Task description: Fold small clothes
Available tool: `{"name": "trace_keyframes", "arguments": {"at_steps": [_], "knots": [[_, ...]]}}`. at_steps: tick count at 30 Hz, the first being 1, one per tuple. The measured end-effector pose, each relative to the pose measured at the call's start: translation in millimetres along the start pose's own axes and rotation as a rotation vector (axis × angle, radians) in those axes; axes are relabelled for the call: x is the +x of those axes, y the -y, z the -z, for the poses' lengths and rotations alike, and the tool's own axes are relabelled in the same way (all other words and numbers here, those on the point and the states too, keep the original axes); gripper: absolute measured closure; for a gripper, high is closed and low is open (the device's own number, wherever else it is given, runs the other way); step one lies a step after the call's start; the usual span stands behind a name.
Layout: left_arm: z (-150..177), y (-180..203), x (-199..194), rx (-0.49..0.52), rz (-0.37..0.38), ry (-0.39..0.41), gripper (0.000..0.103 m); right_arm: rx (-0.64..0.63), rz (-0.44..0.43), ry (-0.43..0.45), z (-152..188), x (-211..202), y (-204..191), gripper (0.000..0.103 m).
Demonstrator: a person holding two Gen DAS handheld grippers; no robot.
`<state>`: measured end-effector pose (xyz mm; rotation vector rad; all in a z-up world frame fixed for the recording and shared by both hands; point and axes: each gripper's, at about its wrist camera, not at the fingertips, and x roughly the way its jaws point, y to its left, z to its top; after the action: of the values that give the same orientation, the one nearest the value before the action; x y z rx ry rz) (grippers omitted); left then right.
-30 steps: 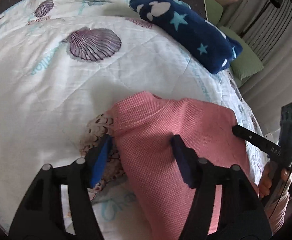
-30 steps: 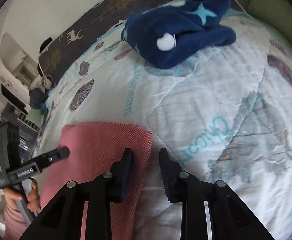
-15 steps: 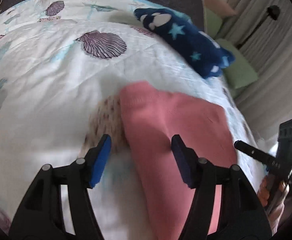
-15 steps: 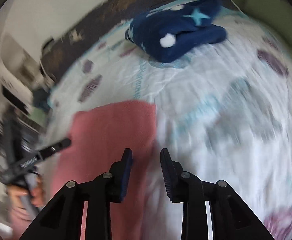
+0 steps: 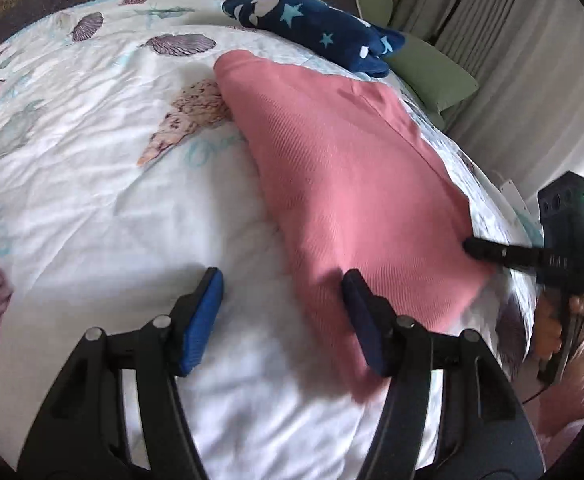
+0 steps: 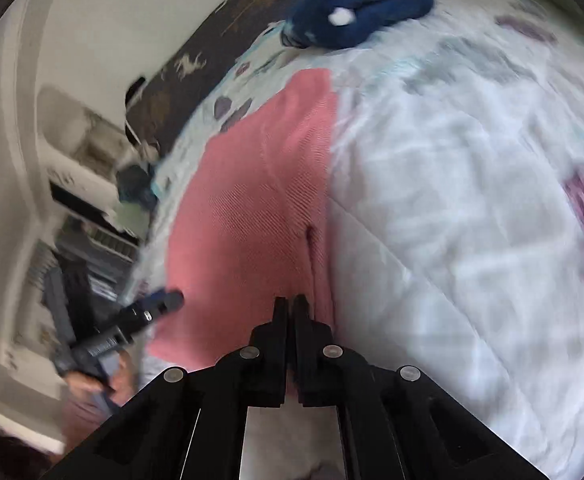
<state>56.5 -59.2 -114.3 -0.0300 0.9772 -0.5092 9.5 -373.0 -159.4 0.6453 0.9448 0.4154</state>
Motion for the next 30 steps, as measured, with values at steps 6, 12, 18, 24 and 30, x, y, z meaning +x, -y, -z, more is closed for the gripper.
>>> {"name": "trace_keyframes", "arguments": {"at_steps": [6, 12, 18, 24, 30], "knots": [[10, 9, -28, 0.010, 0.041, -0.014, 0.039, -0.112, 0.074, 0.022, 1, -20, -32, 0.093], [32, 35, -22, 0.137, 0.014, -0.050, 0.035, -0.133, 0.063, 0.010, 8, -18, -42, 0.086], [32, 41, -25, 0.065, -0.095, 0.021, 0.043, -0.116, 0.089, -0.004, 22, -15, -36, 0.086], [39, 50, -39, 0.114, -0.132, 0.065, 0.045, -0.129, 0.096, -0.005, 26, -14, -33, 0.086], [35, 46, -26, 0.110, -0.110, 0.048, 0.089, -0.134, 0.105, -0.010, 25, -12, -35, 0.085]]}}
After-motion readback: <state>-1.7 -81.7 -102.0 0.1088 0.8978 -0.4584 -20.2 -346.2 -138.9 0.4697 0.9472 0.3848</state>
